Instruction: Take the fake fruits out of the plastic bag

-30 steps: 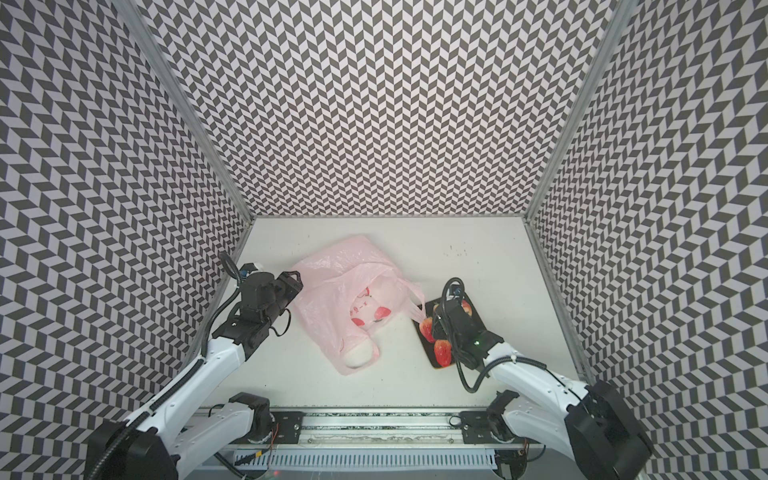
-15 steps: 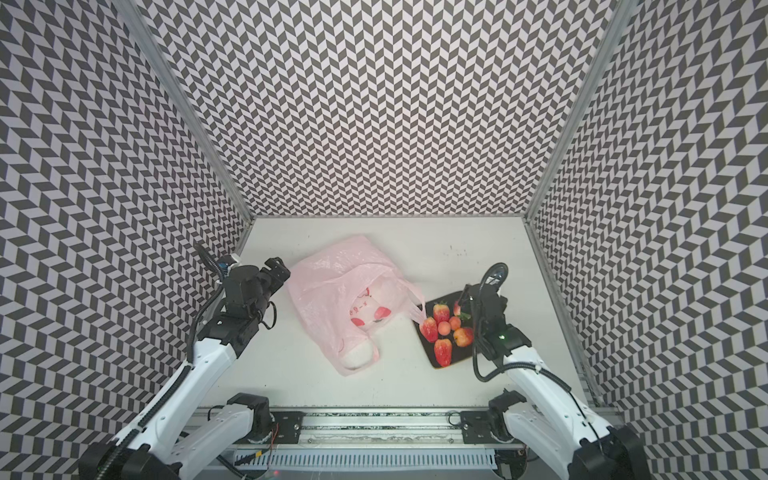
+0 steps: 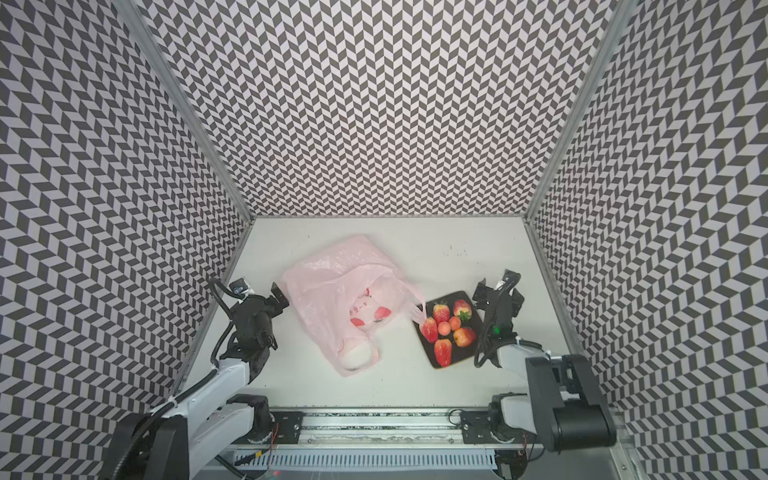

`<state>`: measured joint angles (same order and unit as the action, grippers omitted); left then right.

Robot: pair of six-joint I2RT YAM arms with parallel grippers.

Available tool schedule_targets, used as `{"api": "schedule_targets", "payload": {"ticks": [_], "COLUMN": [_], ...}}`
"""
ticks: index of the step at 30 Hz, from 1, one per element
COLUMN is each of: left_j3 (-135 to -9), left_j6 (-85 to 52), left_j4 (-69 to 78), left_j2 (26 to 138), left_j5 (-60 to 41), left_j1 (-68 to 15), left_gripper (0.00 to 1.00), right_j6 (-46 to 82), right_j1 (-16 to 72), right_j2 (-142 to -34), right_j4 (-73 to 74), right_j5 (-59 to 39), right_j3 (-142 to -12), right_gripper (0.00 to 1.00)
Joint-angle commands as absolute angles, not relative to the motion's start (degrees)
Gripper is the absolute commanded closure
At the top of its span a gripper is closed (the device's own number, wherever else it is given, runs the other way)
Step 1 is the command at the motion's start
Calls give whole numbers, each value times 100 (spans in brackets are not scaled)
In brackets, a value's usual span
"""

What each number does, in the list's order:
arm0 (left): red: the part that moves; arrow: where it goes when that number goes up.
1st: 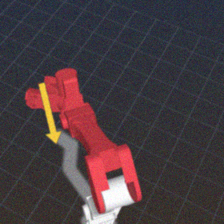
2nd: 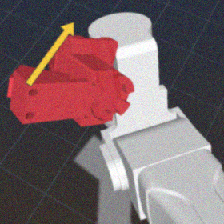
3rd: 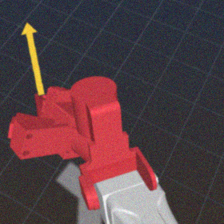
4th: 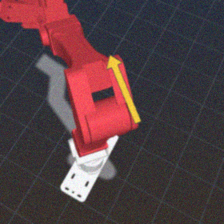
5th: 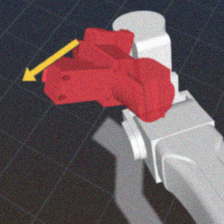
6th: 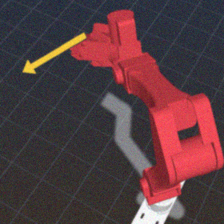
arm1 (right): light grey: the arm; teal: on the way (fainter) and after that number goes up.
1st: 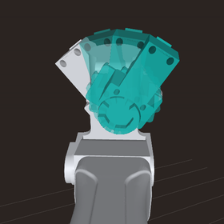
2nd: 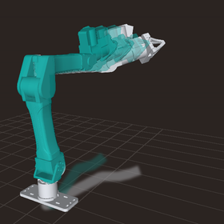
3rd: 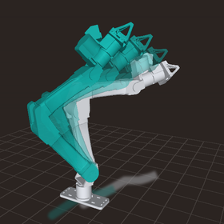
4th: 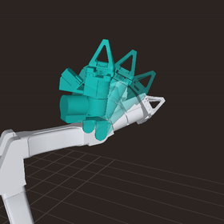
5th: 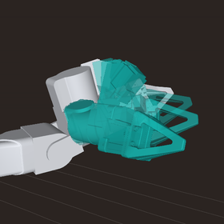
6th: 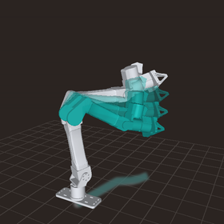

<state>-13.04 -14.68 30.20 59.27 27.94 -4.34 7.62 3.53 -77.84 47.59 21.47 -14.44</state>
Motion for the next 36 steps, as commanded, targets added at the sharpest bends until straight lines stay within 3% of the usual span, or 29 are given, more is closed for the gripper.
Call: {"api": "schedule_targets", "payload": {"ticks": [1,5,9,14,18,21,23,36], "left_j3": [-1326,-1296,-1084,-1593,-1208,-1429,-1329,-1587], "left_j6": [-879,-583,-323,-10,102,-41,-1,-96], "left_j4": [4465,5163,6240,6482,7946,7119,7561,7044], "left_j2": [6346,6891,7470,8355,9060,8842,8978,9016], "left_j5": [2504,2157,1786,1060,955,1033,1018,663], "left_j1": [-334,-334,-325,-333,-345,-312,-299,-131], "left_gripper": [0,0,0,2,0,0,0,0], "right_j6": [402,235,313,277,272,272,272,272], "right_j1": [280,294,264,272,269,267,271,272], "right_j2": [-8264,-9066,-8701,-8945,-8968,-8974,-8970,-8974], "right_j4": [6838,8353,7287,7942,8016,8046,8049,8068], "right_j5": [1492,1257,1234,1271,1287,1276,1276,1279], "right_j3": [-1406,-1012,-1223,-1097,-1090,-1081,-1071,-1067], "right_gripper": [9,8,6,5,4,3,2,0]}}
